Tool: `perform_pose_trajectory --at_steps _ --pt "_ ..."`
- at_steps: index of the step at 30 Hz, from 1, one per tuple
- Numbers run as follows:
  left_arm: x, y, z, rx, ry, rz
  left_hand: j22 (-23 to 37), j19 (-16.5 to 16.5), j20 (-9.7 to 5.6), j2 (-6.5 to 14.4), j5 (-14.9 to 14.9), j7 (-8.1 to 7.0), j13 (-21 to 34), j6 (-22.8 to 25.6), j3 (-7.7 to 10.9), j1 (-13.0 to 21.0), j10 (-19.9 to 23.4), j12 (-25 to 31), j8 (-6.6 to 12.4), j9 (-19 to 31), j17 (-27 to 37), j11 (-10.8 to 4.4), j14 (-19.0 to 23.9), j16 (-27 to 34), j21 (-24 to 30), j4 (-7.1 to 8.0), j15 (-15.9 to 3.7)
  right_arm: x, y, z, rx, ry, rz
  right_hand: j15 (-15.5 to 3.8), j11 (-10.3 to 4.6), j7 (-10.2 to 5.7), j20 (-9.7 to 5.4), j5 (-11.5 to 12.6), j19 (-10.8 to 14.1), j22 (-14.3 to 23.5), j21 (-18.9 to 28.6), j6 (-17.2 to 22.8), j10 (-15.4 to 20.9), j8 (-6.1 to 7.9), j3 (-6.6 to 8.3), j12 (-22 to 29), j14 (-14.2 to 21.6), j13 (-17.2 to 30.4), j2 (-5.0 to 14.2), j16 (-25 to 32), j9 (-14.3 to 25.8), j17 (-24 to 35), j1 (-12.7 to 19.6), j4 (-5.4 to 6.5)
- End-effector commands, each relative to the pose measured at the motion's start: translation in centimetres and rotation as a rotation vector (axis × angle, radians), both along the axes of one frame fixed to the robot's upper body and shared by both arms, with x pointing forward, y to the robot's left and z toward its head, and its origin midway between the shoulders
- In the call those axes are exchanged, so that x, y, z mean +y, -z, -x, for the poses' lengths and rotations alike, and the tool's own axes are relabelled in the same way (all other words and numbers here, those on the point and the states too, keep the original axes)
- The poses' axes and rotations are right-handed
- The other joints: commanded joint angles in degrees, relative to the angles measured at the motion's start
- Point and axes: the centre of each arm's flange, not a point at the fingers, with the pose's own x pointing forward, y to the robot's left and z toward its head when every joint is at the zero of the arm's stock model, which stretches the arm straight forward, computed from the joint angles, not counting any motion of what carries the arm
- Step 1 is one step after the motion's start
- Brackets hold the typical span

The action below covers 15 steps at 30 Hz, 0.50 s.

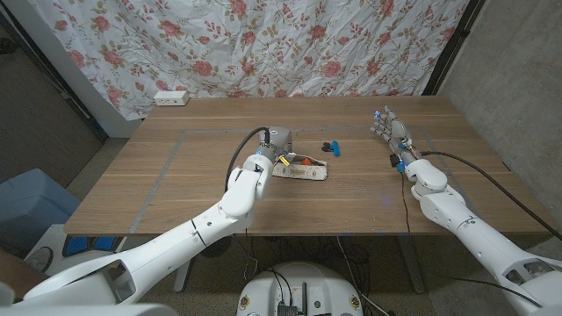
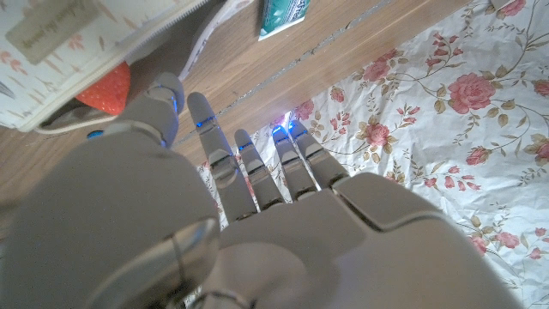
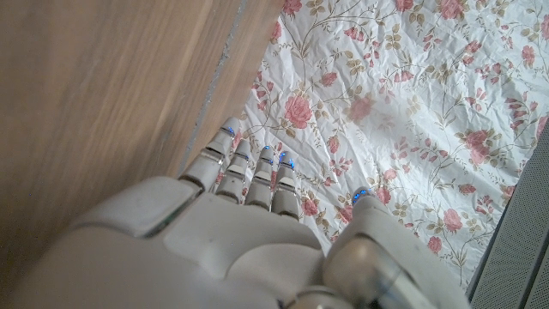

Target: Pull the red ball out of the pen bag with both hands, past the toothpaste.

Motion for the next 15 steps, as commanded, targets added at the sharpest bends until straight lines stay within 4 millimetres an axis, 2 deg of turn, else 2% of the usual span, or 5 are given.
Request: perform_pose_trajectory --at_steps 1,15 --pt "-0.21 0.96 -0.47 0.004 -0.002 -0.003 0.1 0.3 0.10 0.1 0.1 0.05 0.2 0.7 -0.48 0.6 0.5 -0.2 -0.23 0.2 0.2 0.06 0.5 0.1 -0.2 0.08 -6.60 0.07 0.09 0.04 0.000 0.000 -0.001 -0.03 0.05 -0.08 0.09 0.2 0.1 0.1 0.1 0.5 0.3 0.12 0.16 0.3 0.2 0.0 0.10 0.2 0.2 0.0 0.0 -0.33" --pt "-1.02 1.76 -0.99 -0.003 0.003 0.000 0.1 0.3 0.11 0.5 0.1 -0.12 0.3 1.4 -0.97 0.9 1.0 -0.2 -0.28 0.2 0.2 0.10 0.8 0.1 -0.2 0.23 -6.63 0.01 0.36 0.26 0.001 -0.001 -0.002 0.03 0.00 -0.12 0.08 0.1 0.1 0.1 0.1 0.5 0.3 0.09 0.31 0.3 0.1 -0.1 0.13 0.3 0.2 -0.3 -0.2 -0.46"
